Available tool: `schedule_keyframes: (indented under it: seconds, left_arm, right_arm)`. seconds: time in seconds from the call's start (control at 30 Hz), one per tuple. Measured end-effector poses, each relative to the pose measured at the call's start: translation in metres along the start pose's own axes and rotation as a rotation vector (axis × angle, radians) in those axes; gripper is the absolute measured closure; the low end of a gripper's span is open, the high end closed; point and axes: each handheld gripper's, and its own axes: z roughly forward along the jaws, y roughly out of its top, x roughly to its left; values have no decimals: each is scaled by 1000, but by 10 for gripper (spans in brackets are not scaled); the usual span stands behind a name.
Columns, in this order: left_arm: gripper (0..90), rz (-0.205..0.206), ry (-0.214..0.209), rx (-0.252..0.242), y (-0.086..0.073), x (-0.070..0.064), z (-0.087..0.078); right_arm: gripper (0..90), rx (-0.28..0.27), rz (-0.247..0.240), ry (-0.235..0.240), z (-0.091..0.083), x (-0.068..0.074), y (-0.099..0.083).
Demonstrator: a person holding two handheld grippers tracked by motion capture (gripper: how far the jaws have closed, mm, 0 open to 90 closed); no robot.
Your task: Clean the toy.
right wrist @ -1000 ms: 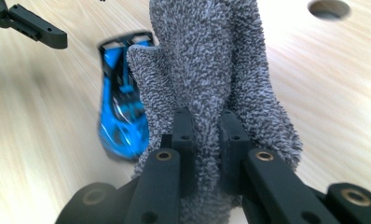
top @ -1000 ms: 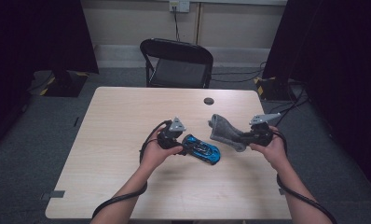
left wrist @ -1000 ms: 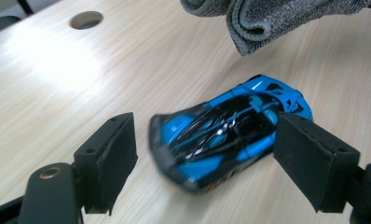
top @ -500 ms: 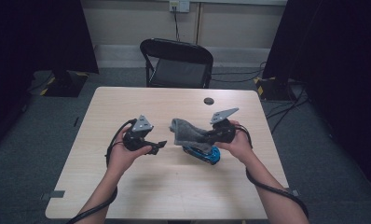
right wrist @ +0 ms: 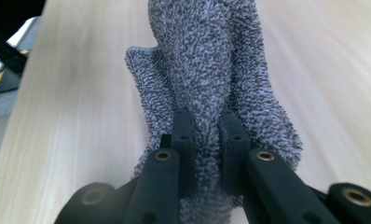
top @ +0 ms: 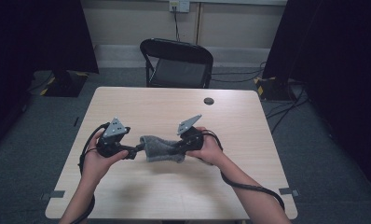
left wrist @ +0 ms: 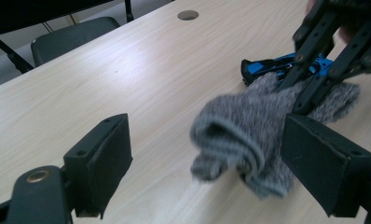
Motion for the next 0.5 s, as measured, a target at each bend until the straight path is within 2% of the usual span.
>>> schedule_keyframes:
  seconds: [0.13,0.27,0.33,0.4,0.5]
  left_arm:
    - [161,1,0,14,-12,-2,-3]
    - [171,15,-15,51,-27,-4,4]
    - [188,31,-43,65,-33,-6,10]
    - [207,65,-93,80,-36,-9,16]
    - [257,108,-130,114,-37,-15,26]
  right_arm:
    - [794,25,-18,33,22,5,6]
    - [792,63,-37,53,39,8,5]
    - [791,83,-51,55,44,8,4]
    - [788,89,-54,63,47,8,1]
    - [776,92,-57,63,49,7,-2]
